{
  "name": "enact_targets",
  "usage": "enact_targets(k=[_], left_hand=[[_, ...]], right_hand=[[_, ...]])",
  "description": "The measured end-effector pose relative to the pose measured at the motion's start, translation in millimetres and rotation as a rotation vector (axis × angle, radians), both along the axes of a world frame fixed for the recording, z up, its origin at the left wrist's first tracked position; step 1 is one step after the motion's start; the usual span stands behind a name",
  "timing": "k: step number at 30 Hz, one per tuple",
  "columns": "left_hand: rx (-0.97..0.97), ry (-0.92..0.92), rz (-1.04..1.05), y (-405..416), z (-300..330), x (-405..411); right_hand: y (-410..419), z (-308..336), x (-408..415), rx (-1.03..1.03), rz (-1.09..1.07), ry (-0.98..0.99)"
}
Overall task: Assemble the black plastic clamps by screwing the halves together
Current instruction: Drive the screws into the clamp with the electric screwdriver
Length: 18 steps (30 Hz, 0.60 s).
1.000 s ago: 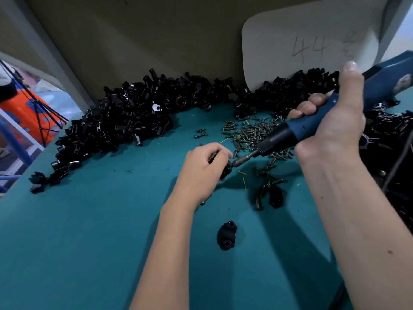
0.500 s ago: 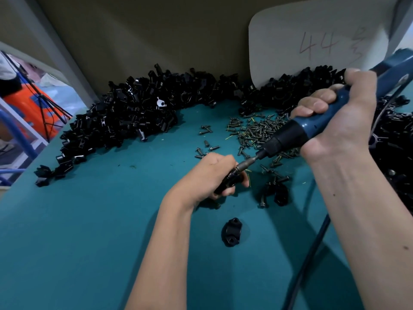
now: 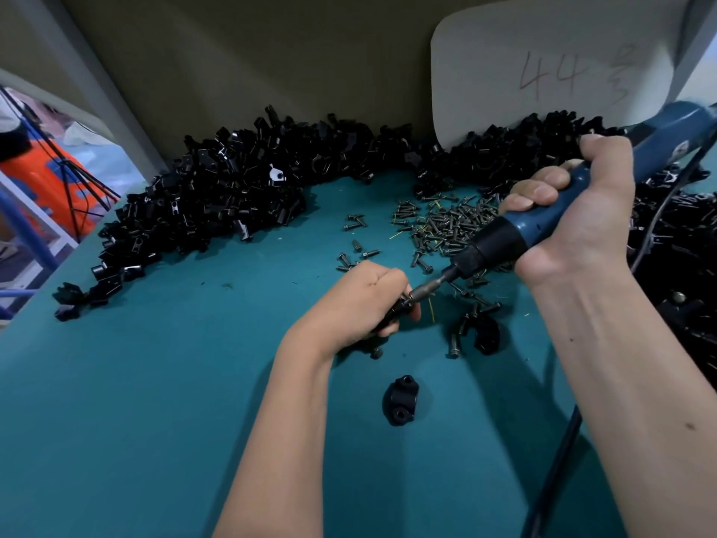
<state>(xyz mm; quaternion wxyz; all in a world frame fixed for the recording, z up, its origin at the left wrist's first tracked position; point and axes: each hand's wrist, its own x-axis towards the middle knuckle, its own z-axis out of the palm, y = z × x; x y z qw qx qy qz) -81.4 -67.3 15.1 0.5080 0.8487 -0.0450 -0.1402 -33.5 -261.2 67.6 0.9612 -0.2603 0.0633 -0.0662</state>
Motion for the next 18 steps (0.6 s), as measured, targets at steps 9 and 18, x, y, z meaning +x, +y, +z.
enact_targets(k=[9,18], left_hand=[[-0.017,-0.029,0.066,0.9,-3.9,-1.5],[0.135,-0.201,0.141,0.5,-10.1,2.3]], right_hand=[[-0.1,-2.1,-4.1,0.039,0.068,-0.144],[0.5,-3.3,-1.1,0.019,-0.037,-0.04]])
